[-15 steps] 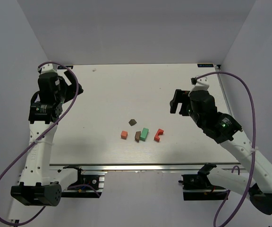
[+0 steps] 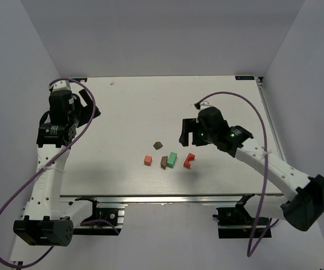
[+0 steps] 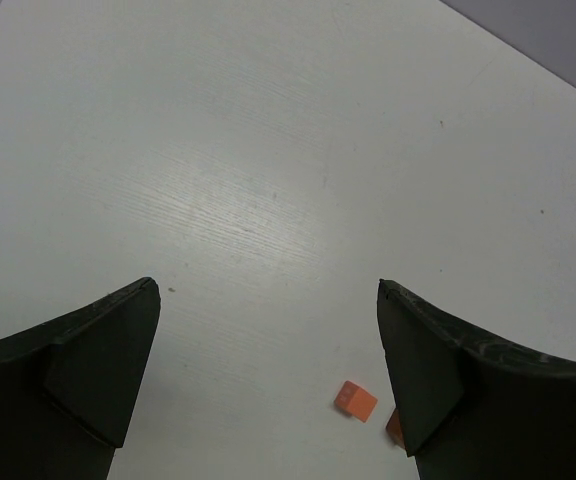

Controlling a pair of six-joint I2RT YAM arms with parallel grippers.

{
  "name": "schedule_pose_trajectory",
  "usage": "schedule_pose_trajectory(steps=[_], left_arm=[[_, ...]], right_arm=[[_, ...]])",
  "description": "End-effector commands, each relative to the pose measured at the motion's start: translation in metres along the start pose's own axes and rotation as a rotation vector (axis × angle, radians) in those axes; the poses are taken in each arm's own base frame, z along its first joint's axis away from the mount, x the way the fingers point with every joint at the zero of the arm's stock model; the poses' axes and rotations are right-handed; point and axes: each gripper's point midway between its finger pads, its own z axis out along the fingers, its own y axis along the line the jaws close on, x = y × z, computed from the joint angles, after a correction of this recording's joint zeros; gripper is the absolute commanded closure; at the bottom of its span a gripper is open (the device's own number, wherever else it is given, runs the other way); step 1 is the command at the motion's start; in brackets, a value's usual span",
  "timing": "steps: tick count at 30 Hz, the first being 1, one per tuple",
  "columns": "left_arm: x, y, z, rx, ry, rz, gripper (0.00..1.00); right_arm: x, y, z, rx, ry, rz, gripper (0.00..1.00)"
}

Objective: Build the wood block tower

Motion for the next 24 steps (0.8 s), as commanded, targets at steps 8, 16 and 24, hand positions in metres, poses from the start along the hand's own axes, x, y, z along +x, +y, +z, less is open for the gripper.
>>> schedule_pose_trajectory(steps=[8,16,24], left_arm=[[0.025,0.013,0.001,-0.032,0.062,0.017,0.02],[0.035,0.013,0.006,-0.026,0.095,0.016,0.02],[0.042,0.007,0.007,0.008,0.120,0.001,0.02]], right_arm=[[0.096,-0.024,0.053,0.265,0.251,0.012,0.22],[0.132,-0.040,0.083,0.357,0.320,-0.008,0.37],[0.141,-0.045,0.104,0.377,0.338,-0.042,0.38]])
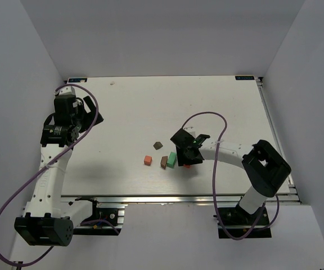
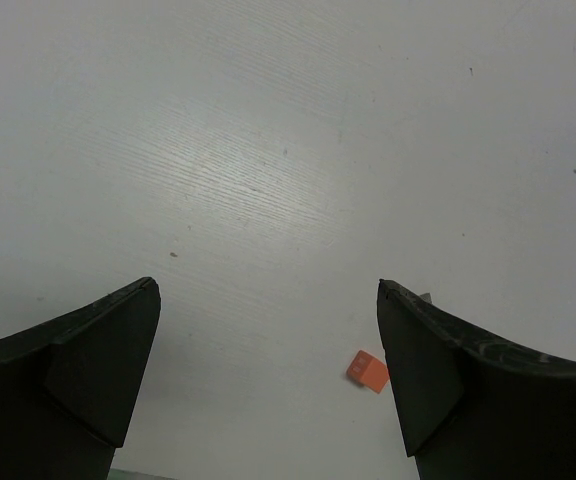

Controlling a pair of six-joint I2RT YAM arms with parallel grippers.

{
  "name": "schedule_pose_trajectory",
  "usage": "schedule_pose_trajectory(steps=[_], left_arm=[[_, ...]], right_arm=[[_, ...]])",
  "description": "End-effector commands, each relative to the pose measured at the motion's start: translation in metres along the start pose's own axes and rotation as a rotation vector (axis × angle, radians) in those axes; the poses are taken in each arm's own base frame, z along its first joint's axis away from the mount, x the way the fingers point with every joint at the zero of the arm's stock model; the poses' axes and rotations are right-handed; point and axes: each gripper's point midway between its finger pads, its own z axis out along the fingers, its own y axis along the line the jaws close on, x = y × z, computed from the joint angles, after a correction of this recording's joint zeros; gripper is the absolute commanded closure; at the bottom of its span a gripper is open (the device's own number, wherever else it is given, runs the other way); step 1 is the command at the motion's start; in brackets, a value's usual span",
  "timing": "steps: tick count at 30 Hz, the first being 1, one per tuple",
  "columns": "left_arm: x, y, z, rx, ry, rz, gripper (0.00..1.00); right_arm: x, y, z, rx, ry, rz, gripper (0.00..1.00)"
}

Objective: Build the wood block tower

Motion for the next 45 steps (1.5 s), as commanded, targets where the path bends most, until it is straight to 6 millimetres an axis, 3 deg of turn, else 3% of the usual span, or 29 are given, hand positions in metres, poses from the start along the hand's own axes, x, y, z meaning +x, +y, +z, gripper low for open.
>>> schedule_pose_trajectory(steps=[1,7,14,18,22,24,25,27,28,30,31,32,35,36,37,38,40,45], left_arm=[[0.004,-0.004,-0.002,0.028,0.008,-0.008,0.02],[0.004,-0.001,-0.004,0.019,0.004,-0.018,0.02],[0.004,-0.002,-0.007,0.026,-0.005,-0.020,0.02],[0.005,-0.004,-0.006,0.039,0.000,-0.025,0.02],[0.008,-0.012,-0.007,0.078,0.014,-0.029,0.02],[0.012,-0.031,-0.011,0.194,0.041,-0.016,0.02],[0.014,-0.031,-0.010,0.194,0.045,-0.010,0.02],[0.018,-0.047,-0.014,0.285,0.068,0.003,0.02],[0.024,-0.057,-0.018,0.346,0.087,0.026,0.02],[0.031,-0.069,-0.022,0.412,0.110,0.050,0.02],[0.038,-0.081,-0.027,0.466,0.126,0.070,0.02],[0.045,-0.091,-0.028,0.512,0.137,0.086,0.02],[0.070,-0.132,-0.041,0.629,0.174,0.157,0.02],[0.079,-0.141,-0.037,0.622,0.180,0.187,0.02],[0.098,-0.159,-0.048,0.680,0.212,0.253,0.02],[0.106,-0.169,-0.051,0.712,0.218,0.296,0.02],[0.127,-0.186,-0.058,0.784,0.235,0.426,0.02],[0.126,-0.207,-0.086,1.005,0.097,0.640,0.02]], right_arm=[[-0.016,0.008,0.006,-0.022,-0.062,0.015,0.38],[-0.005,0.011,0.011,-0.037,-0.019,0.017,0.45],[0.004,0.003,0.001,-0.027,-0.004,0.071,0.52],[0.007,-0.001,-0.003,-0.021,-0.008,0.076,0.62],[0.002,0.002,-0.011,-0.062,-0.032,0.037,0.72],[-0.012,0.014,-0.025,-0.159,-0.086,-0.024,0.78],[-0.013,0.020,-0.027,-0.194,-0.083,-0.020,0.79],[-0.024,0.034,-0.045,-0.325,-0.128,-0.096,0.85],[-0.029,0.049,-0.063,-0.482,-0.142,-0.131,0.86],[-0.039,0.058,-0.084,-0.664,-0.162,-0.158,0.87],[-0.033,0.073,-0.107,-0.840,-0.142,-0.197,0.87],[-0.039,0.077,-0.118,-0.929,-0.183,-0.255,0.88],[-0.043,0.080,-0.151,-1.179,-0.164,-0.327,0.89],[-0.040,0.080,-0.166,-1.289,-0.144,-0.358,0.89],[-0.037,0.082,-0.175,-1.365,-0.117,-0.382,0.89],[-0.035,0.083,-0.174,-1.413,-0.067,-0.383,0.88],[-0.031,0.082,-0.196,-1.588,0.010,-0.410,0.89],[-0.029,0.075,-0.223,-1.736,0.038,-0.425,0.92]])
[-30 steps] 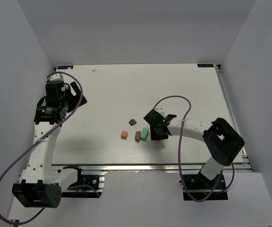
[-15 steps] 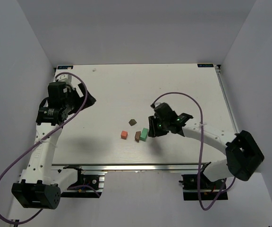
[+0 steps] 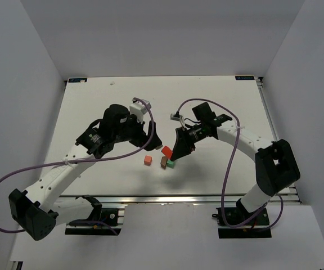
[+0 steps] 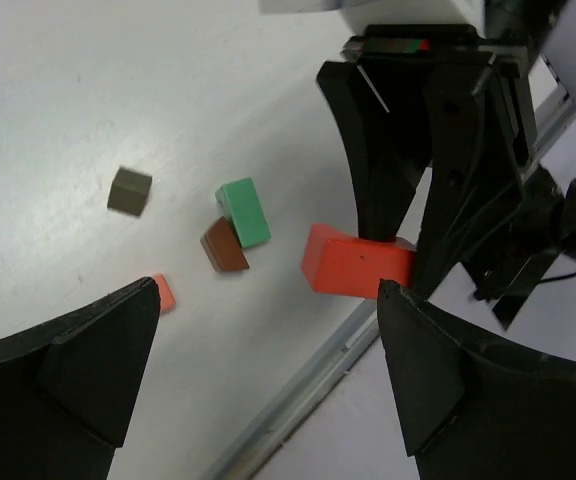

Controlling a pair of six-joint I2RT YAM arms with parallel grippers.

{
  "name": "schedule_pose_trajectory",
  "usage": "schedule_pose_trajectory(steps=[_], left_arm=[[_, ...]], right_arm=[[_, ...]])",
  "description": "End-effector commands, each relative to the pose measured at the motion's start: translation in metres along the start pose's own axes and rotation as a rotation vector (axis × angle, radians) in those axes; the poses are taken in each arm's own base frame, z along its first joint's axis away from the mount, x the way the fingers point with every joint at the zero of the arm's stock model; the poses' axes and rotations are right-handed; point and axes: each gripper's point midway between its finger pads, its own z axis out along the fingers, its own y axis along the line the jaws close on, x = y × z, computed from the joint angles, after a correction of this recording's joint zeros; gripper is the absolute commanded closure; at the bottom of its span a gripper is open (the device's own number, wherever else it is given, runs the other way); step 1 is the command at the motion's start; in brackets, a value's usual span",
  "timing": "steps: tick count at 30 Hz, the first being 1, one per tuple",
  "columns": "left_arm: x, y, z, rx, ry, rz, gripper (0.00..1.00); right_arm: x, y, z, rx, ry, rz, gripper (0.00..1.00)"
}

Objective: Build the wood block tower

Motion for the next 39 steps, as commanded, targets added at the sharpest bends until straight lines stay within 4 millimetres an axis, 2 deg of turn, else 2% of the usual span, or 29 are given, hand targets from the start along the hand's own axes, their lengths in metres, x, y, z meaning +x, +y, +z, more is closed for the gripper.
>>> schedule_pose_trajectory(steps=[1,4,6,7,8,9,10,13,15,20,24,29,34,39], left_arm=[[-0.030,-0.028,-0.016,0.149,-0.144,0.290,0.02],[-0.032,-0.043,-0.020,0.242,-0.152,0.386,0.02],[-0.023,-0.049,-0.015,0.297,-0.113,0.405,0.02],[-0.023,-0.053,-0.014,0.319,-0.107,0.431,0.02],[-0.018,-0.056,-0.013,0.344,-0.079,0.437,0.02],[-0.012,-0.064,-0.010,0.403,-0.051,0.433,0.02],[-0.019,-0.074,-0.014,0.442,-0.055,0.466,0.02],[-0.008,-0.090,-0.018,0.529,0.003,0.519,0.02],[-0.008,-0.096,-0.020,0.558,-0.006,0.556,0.02],[0.009,-0.104,-0.013,0.627,0.066,0.593,0.02],[0.019,-0.125,-0.013,0.697,0.096,0.652,0.02],[0.030,-0.121,0.003,0.647,0.158,0.681,0.02],[0.036,-0.131,0.008,0.657,0.176,0.724,0.02],[0.048,-0.116,0.019,0.557,0.208,0.743,0.02]], right_arm=[[-0.005,0.059,-0.014,-0.286,-0.029,-0.063,0.91],[-0.008,0.066,-0.022,-0.341,-0.058,0.006,0.92],[-0.011,0.067,-0.026,-0.366,-0.099,-0.019,0.92],[-0.015,0.074,-0.029,-0.387,-0.121,0.103,0.92],[-0.018,0.069,-0.027,-0.370,-0.158,0.008,0.92],[-0.019,0.067,-0.026,-0.363,-0.154,0.065,0.97],[-0.020,0.061,-0.025,-0.382,-0.169,0.118,0.99],[-0.016,0.051,-0.021,-0.380,-0.167,0.156,1.00],[-0.015,0.054,-0.022,-0.380,-0.169,0.137,1.00],[-0.014,0.069,-0.026,-0.385,-0.167,0.125,0.99],[-0.011,0.071,-0.025,-0.392,-0.155,0.162,0.99],[-0.007,0.082,-0.022,-0.407,-0.128,0.185,0.99],[-0.004,0.087,-0.023,-0.409,-0.122,0.216,0.99],[-0.006,0.091,-0.024,-0.412,-0.118,0.223,1.00]])
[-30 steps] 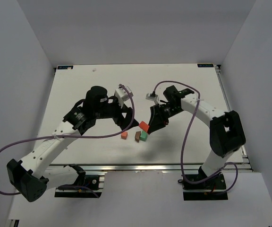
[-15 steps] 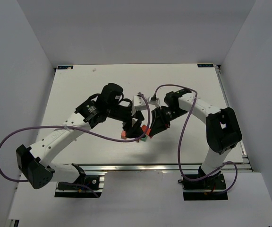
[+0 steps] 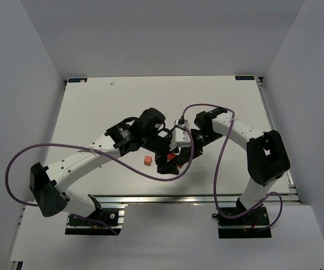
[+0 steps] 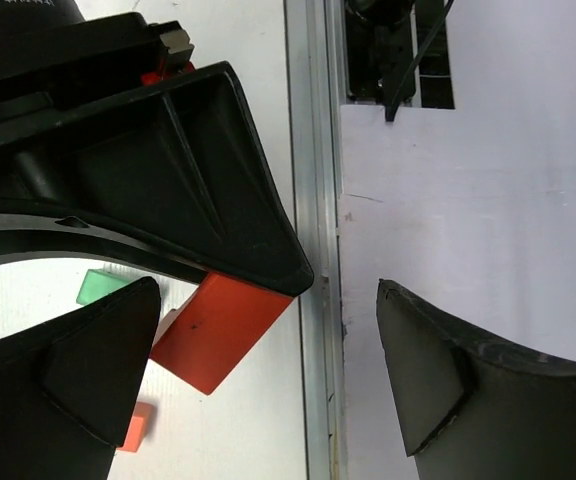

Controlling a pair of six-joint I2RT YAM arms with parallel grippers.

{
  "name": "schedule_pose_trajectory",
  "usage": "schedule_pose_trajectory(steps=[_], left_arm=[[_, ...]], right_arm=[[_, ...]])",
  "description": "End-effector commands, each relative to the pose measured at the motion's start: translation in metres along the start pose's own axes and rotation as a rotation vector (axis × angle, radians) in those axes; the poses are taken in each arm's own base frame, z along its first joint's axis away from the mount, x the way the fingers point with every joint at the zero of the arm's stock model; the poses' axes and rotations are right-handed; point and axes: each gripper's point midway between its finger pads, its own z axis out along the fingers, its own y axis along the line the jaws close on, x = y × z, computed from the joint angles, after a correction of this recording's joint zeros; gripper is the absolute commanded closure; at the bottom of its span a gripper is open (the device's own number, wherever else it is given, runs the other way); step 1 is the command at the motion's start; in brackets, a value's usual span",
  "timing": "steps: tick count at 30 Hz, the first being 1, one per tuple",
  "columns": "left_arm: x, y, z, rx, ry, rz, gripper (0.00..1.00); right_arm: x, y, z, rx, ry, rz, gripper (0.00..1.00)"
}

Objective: Build the wood block tower

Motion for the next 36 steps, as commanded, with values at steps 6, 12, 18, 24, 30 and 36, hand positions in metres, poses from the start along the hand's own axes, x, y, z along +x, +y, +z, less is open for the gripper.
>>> schedule_pose_trajectory(steps=[6,12,18,24,30,36], left_arm=[[0.005,0.012,-0.008,-0.125,0.023,0.045,0.30],[-0.004,0.011,-0.010,-0.114,-0.003,0.096,0.53],[-0.020,-0.001,-0.014,-0.064,-0.058,0.164,0.58],[-0.028,-0.006,-0.014,-0.055,-0.086,0.209,0.52],[-0.029,-0.006,-0.007,-0.028,-0.065,0.229,0.49],[-0.031,-0.006,-0.005,-0.022,-0.067,0.234,0.36]], right_arm=[[-0.016,0.053,0.001,-0.177,-0.123,-0.019,0.99],[-0.016,0.053,0.001,-0.177,-0.123,-0.014,0.99],[-0.019,0.043,0.001,-0.174,-0.124,0.025,0.96],[-0.022,0.043,0.001,-0.175,-0.124,0.030,0.97],[-0.023,0.042,0.001,-0.177,-0.124,0.035,0.98],[-0.022,0.040,0.001,-0.176,-0.125,0.042,0.98]])
